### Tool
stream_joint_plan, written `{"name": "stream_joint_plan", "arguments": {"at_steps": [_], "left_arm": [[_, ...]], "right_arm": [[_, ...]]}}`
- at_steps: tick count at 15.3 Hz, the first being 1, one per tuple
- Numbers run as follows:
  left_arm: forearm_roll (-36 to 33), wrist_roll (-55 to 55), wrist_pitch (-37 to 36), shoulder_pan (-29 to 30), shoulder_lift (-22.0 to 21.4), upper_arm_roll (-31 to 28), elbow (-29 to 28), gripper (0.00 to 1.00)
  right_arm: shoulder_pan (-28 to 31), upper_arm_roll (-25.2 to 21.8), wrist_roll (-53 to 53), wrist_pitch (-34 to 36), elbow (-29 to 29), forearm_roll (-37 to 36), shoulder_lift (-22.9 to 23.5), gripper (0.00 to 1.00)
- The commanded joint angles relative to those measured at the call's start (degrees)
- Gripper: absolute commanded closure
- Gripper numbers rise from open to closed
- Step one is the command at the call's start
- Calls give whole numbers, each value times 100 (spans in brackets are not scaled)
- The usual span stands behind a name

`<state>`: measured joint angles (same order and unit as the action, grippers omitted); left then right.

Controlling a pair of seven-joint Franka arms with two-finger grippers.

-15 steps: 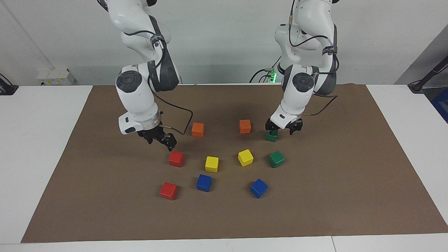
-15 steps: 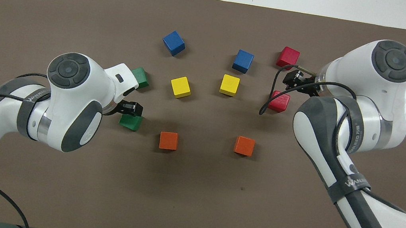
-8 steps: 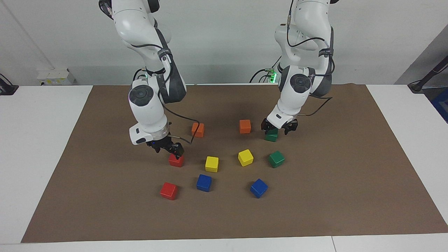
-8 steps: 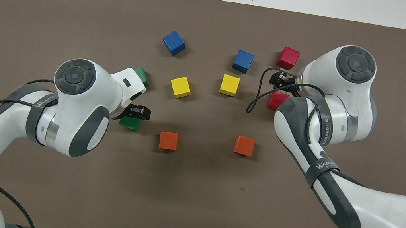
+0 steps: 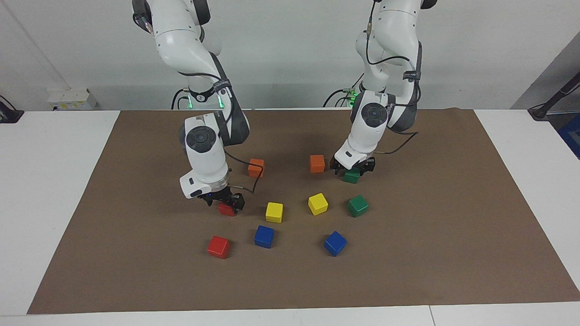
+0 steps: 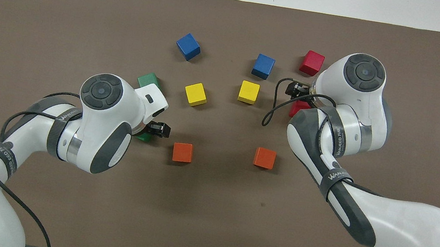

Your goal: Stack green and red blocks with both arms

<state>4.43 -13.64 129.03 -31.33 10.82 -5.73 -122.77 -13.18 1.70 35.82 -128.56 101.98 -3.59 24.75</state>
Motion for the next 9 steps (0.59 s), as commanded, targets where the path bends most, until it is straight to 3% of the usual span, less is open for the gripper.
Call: {"name": "stream_joint_plan", "arguments": {"at_steps": [1,2,3,4,5,7,9], "left_arm": [[137,54,193,-66,-71,-94,-247,0],[137,45,193,-57,-63,-94,-247,0],[137,19,193,-57,-54,-86,-247,8],[145,-155,97,-57,-62,-86,-230,63],[137,-279,0,-22,-63,-86,-186,100],[145,-288,-333,65,-124,-112,-54,100],[137,-193,-964,511,-404,-138,252,100]], "right_arm": [[-35,-11,13,-107,76,-72,21,0],[-97,-11,-5,-99,120,-72,4,0],[-132,-11,-40,-90,172,-72,-14,0],[-132,-11,-75,-90,242,-72,-32,0],[-132,-11,-127,-99,278,-72,-40,0],[-106,-11,-277,-107,287,-72,-41,0],[-97,-11,-277,-142,296,-63,-32,2]]}}
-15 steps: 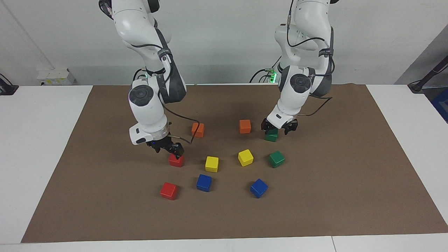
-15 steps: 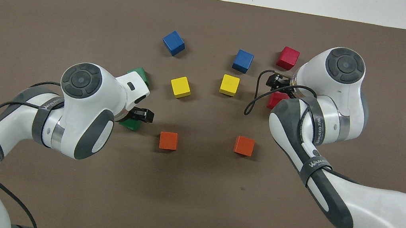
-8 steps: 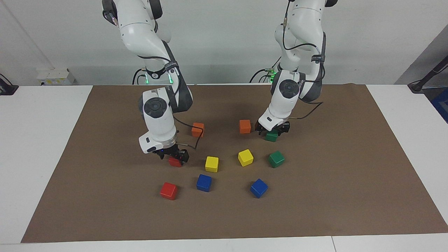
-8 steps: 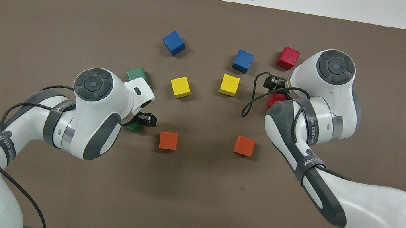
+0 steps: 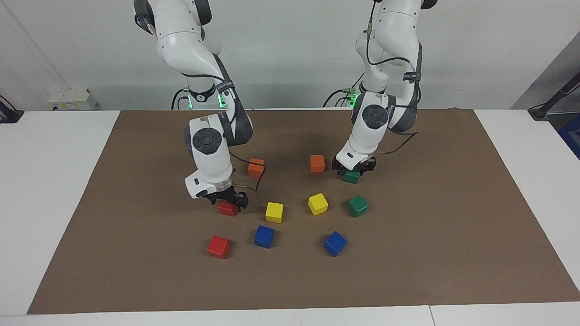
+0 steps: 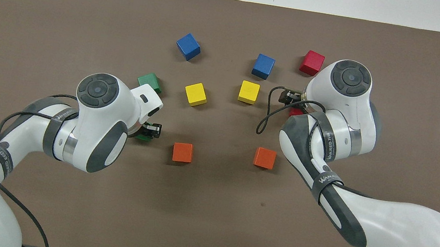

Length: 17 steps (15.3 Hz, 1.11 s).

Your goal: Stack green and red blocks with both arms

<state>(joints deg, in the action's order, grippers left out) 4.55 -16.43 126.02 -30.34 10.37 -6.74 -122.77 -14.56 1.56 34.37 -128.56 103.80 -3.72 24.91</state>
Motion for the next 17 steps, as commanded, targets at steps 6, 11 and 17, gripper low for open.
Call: {"name": "stream_joint_plan", "arguments": {"at_steps": [6,11,17], "left_arm": [[116,1424,-828,2232,-352,-46,983,100],[116,1275,-36,2709,43,-38,738,100],[63,1308,563,2656,571,-46,640,100]], "right_arm": [[50,2,-123,-362,238,3,-39,100],[347,-7,-761,232,36,12,-293,100],[1736,-7,-2634,526,464,21,-944,100]]}}
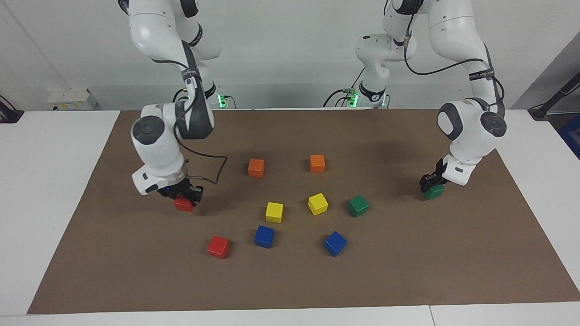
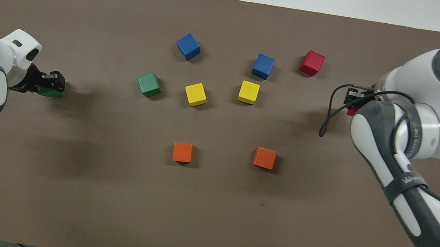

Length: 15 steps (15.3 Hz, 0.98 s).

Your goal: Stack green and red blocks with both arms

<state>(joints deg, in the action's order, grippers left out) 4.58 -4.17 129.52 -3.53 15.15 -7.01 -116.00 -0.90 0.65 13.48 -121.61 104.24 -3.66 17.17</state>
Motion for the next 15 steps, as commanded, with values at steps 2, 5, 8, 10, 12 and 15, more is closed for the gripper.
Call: {"name": "stream_joint_plan", "arguments": {"at_steps": [2,5,8,10,12,15], "left_arm": [[61,144,188,-25,102,-19,-28,52],[52,179,232,-43,93,-19,-98,0],[43,137,-397,-77,154,7,662,0],[87,-598,-1468,-515,618,16,2048,0],[201,-1581,-1895,-884,988,25,2948,0],[201,-2543,-1238,-1605,1077,-1,2838,0]], "right_arm": [[686,85,-933,-642,788,15,-257,100],[986,85,-1355,-1749,1352,15,-144,100],[1004,85,-1435,-1936,1397,15,-3,100],[1004,85,-1444,-1945,1397,15,24,100],[969,85,-1374,-1945,1371,23,32,82],[978,85,-1374,-1919,1327,23,24,0]]}}
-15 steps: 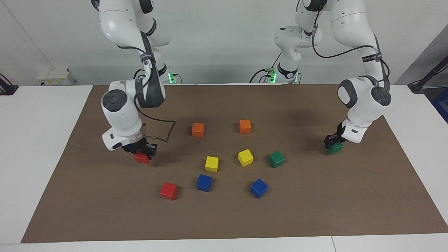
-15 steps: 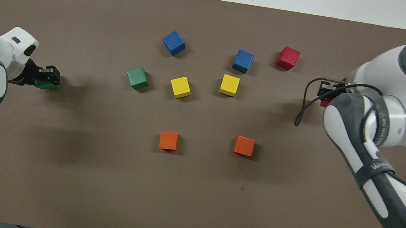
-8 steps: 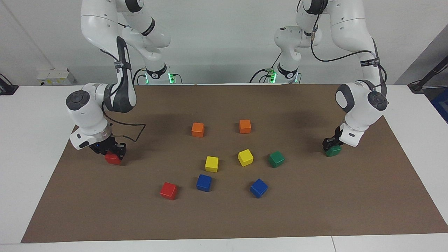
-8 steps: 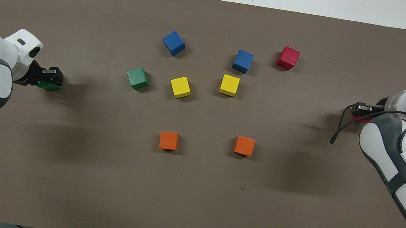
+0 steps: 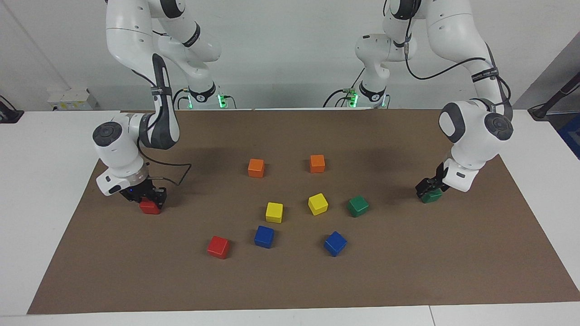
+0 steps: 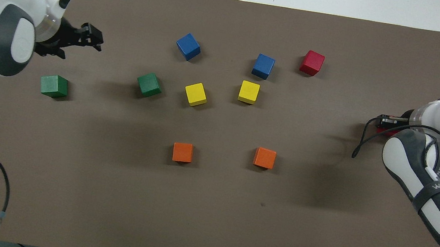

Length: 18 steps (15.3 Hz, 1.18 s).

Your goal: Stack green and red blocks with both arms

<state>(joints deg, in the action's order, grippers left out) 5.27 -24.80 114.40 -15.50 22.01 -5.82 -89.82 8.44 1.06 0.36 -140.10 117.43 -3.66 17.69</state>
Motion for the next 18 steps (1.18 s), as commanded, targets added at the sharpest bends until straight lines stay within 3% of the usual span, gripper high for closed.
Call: {"name": "stream_joint_plan", "arguments": {"at_steps": [1,4,9,15,16,17,18], "left_arm": [[132,-1021,380,-575,391,-121,98,0],[71,-1668,662,-856,567,-129,-26,0],[-105,-1879,1434,-1024,524,-130,-710,0],[-150,-1923,1936,-1174,383,-130,-1415,0],[-150,-2001,1867,-1174,374,-138,-1407,12],[-150,-2063,1779,-1200,374,-138,-1372,71],[-150,-2046,1622,-1209,365,-138,-1302,100]], "right_arm": [[18,43,-63,9,-26,24,-55,0],[-131,34,-54,744,-569,-38,-90,0],[-1070,25,1700,2459,-2572,-205,419,0],[-1713,43,3434,2760,-3996,-161,1612,0],[-1775,43,3487,2813,-4269,-161,1841,0],[-1819,43,3575,2831,-4516,-161,2044,0],[-1837,43,3619,2839,-4744,-161,2211,0]]}}
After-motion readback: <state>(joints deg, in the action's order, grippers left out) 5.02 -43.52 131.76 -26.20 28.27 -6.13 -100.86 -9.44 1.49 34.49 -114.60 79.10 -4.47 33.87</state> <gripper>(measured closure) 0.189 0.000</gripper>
